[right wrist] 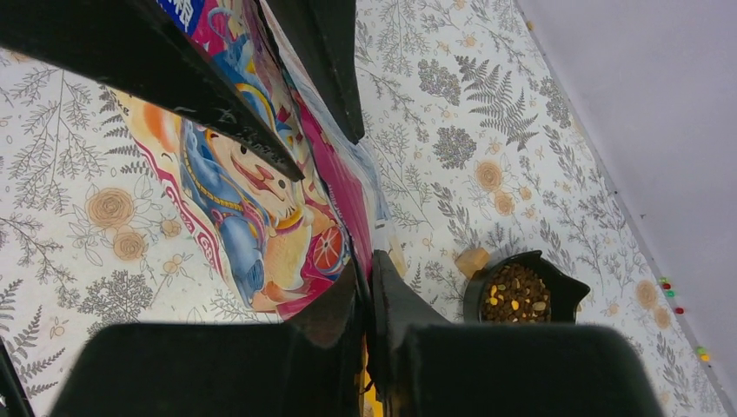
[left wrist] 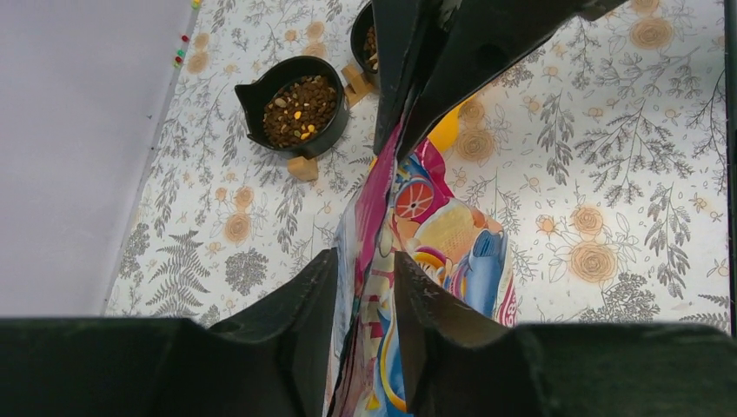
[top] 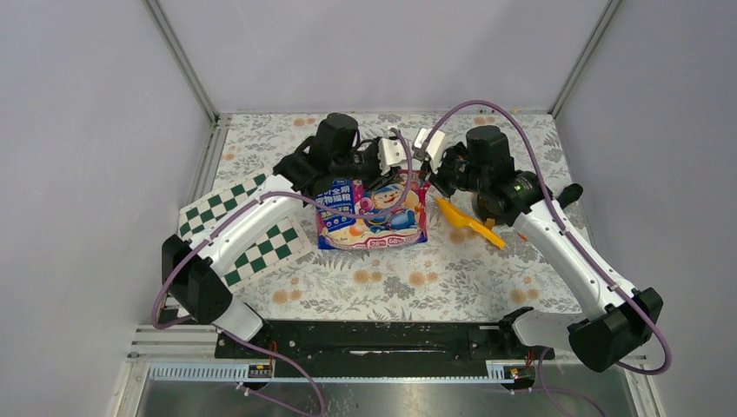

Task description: Serve the pet food

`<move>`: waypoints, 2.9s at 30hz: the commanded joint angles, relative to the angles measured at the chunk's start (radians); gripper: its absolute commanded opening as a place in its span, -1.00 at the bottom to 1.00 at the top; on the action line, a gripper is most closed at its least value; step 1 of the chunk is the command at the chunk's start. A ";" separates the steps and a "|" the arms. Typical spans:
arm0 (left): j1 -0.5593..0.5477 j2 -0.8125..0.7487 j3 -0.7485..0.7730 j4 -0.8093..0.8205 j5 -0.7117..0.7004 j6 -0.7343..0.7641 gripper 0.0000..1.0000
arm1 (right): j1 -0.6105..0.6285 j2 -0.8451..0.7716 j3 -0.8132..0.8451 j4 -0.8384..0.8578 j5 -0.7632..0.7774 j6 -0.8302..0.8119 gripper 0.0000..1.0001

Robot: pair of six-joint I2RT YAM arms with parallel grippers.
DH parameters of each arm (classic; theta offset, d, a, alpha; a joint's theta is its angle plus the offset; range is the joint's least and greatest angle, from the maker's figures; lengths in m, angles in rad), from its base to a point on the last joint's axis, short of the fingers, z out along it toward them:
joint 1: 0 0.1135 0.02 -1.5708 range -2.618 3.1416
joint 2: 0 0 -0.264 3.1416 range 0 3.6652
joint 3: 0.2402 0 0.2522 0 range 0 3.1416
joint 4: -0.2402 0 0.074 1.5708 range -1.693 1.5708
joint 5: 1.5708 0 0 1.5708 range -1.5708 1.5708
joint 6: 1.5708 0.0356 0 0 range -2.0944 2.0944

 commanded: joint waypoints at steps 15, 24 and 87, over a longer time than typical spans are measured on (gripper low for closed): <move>-0.001 0.010 0.029 0.019 0.005 0.044 -0.42 | 0.007 0.083 0.096 0.056 -0.141 0.022 -0.77; 0.000 0.011 0.024 -0.017 -0.089 0.095 -1.00 | 0.000 0.039 0.045 0.100 -0.021 0.065 -1.00; 0.592 -0.490 -0.161 -0.342 -0.449 0.279 -1.00 | -0.044 -0.271 -0.211 0.326 0.236 0.241 -1.00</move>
